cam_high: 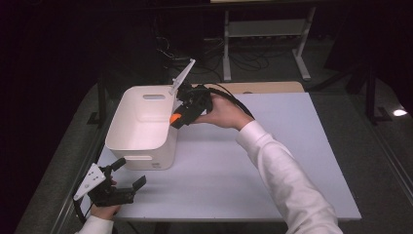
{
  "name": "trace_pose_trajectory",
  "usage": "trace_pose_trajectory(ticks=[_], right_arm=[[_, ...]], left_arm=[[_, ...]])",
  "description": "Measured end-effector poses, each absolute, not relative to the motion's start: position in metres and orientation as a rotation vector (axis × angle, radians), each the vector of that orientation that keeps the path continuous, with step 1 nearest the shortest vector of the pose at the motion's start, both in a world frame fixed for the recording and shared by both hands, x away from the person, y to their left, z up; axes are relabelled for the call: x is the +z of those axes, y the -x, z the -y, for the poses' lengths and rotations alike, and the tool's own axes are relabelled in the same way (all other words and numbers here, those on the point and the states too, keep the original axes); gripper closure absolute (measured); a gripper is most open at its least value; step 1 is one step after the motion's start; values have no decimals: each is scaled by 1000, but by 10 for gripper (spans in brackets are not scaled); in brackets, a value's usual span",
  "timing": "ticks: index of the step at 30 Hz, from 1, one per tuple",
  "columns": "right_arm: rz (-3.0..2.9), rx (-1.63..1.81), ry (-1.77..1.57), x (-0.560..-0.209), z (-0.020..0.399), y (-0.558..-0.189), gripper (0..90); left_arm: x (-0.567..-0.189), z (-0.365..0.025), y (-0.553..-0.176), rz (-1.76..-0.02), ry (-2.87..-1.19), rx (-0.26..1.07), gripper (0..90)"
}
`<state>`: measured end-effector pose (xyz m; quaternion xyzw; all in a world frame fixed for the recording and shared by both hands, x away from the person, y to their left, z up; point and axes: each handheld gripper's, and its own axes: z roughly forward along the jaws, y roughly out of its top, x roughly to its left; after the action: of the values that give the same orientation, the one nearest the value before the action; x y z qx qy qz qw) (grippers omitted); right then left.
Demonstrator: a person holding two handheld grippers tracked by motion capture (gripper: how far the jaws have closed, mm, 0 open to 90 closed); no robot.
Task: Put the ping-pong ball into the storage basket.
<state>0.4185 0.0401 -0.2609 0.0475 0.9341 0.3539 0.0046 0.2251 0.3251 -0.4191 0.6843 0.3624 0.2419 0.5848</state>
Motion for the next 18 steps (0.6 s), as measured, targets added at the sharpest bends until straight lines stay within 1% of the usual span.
trace_pose_trajectory(ticks=[18], right_arm=[[-2911,1154,-135,-254,-62,-428,495]], left_arm=[[-419,-325,-225,-850,-1593,560,0]])
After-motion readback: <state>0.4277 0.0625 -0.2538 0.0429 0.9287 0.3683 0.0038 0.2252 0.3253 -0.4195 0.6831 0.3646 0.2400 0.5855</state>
